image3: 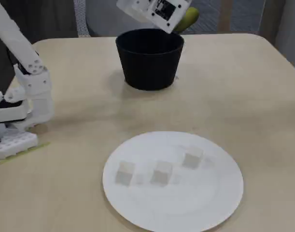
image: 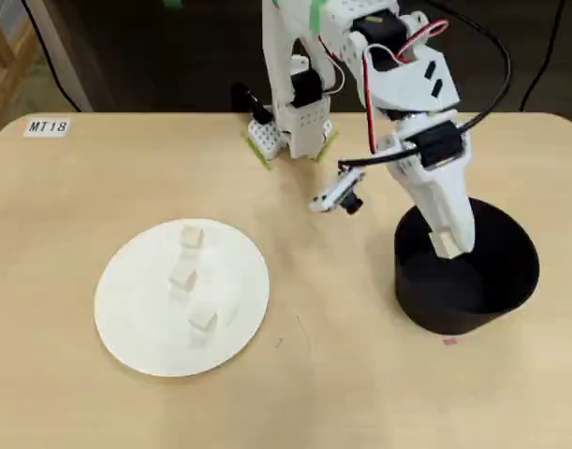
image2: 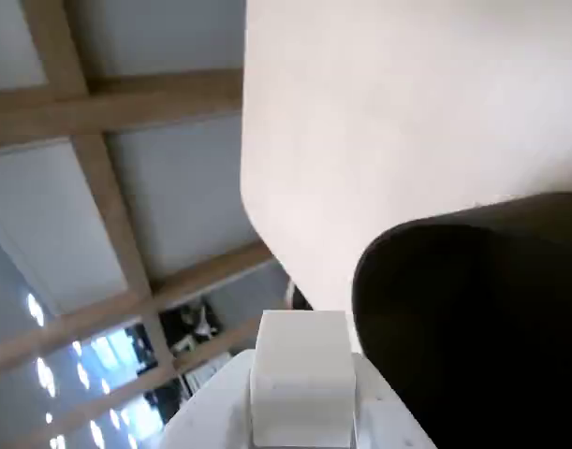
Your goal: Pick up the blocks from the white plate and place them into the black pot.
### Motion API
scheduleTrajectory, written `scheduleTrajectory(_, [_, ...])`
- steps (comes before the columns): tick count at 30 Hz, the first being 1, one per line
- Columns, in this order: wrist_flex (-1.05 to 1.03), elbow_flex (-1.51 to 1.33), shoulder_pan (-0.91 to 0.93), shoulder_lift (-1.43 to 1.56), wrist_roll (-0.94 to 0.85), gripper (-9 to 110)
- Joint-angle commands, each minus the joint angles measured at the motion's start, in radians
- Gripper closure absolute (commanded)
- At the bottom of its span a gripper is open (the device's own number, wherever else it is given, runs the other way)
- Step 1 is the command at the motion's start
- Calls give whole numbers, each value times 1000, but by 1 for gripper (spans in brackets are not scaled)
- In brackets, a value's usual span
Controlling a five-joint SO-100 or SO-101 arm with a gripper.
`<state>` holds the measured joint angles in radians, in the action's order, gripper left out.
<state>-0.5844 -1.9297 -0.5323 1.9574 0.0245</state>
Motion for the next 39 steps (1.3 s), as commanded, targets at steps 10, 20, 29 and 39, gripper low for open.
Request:
scheduleTrajectory(10, [14,-8,-66,-54,-37,82])
scheduleTrajectory(20, [-77,6,-21,-38,-61,93])
scheduleTrajectory(29, [-558,135,420,0,-32,104])
scheduleTrajectory(39, [-799,184,939,-58,-133,104])
